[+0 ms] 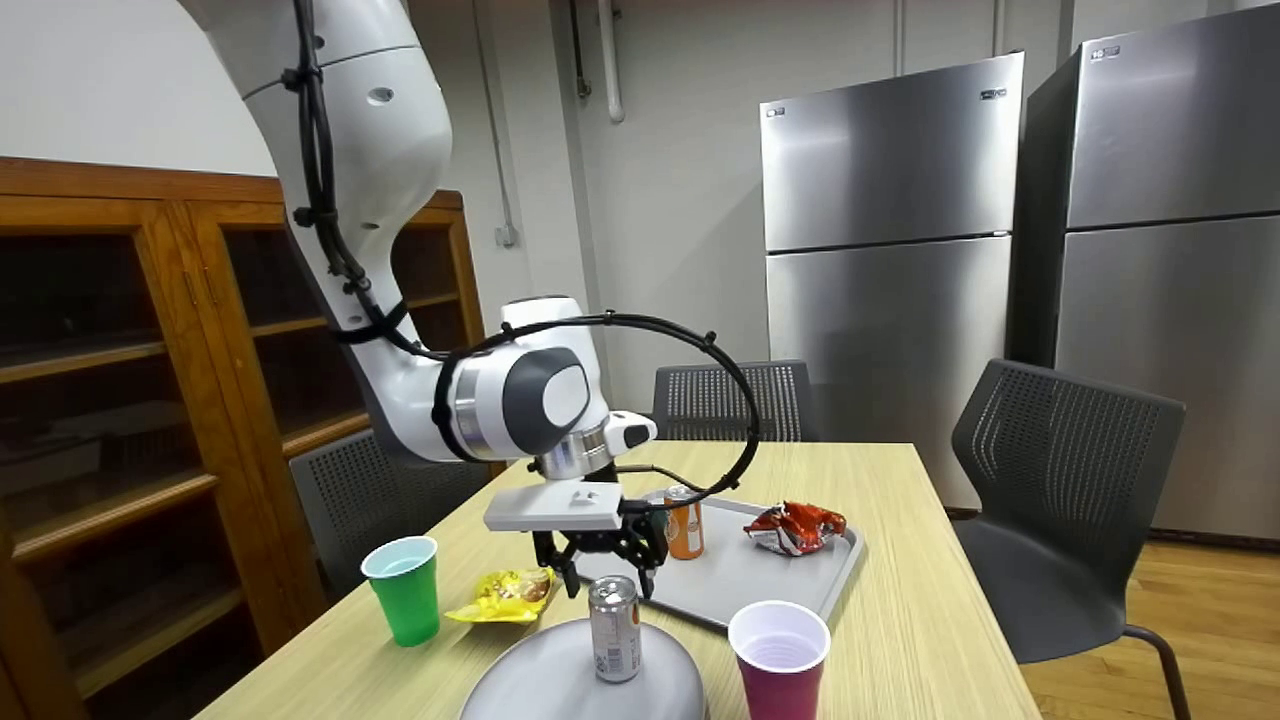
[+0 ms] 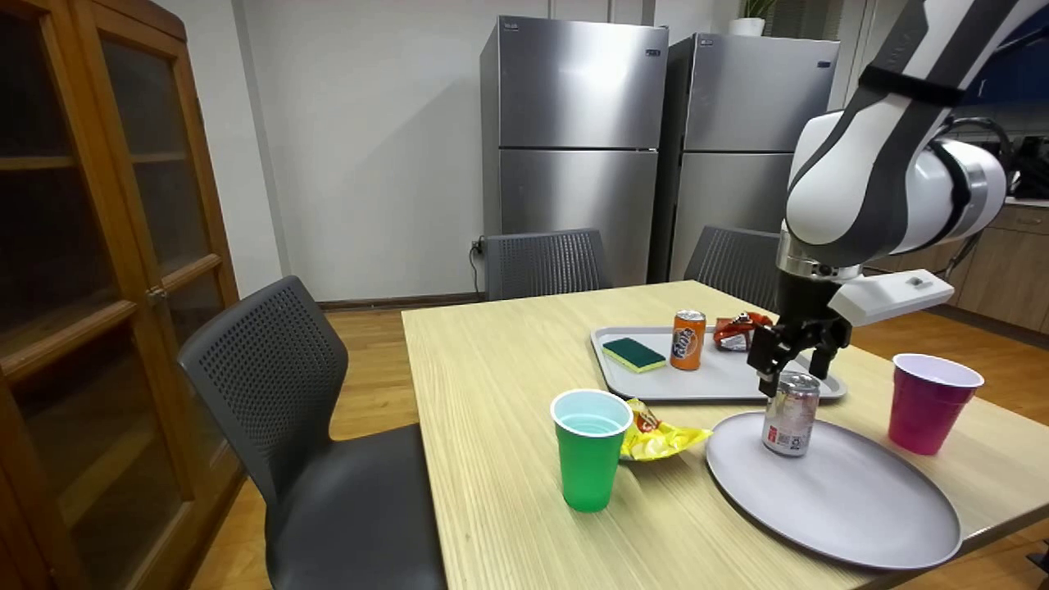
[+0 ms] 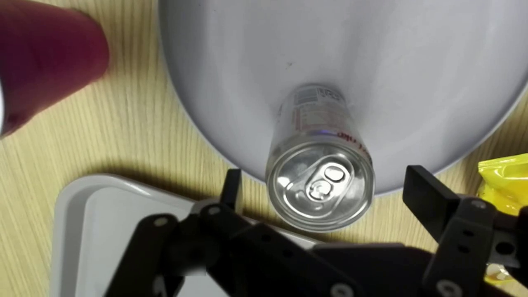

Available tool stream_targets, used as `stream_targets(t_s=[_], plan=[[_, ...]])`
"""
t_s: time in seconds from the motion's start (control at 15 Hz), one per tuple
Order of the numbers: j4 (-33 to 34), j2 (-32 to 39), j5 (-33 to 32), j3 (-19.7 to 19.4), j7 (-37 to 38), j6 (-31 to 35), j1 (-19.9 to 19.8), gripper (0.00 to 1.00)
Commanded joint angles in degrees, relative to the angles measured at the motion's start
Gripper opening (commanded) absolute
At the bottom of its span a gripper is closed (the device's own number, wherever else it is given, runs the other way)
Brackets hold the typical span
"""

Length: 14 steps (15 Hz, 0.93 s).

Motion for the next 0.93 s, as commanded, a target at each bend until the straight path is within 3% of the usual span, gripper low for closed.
stream_targets(t_s=[0.0,0.4,0.87], plan=[[0.00,-2.27,0.30,0.49,-0.93,-1.09,-0.46,1.00],[3.12,-3.58,1.18,0.66,-0.26,-2.27,-0.49,1.00],[12.77,1.04,1.59,0.46,1.16,-1.87,-0.10,1.00]])
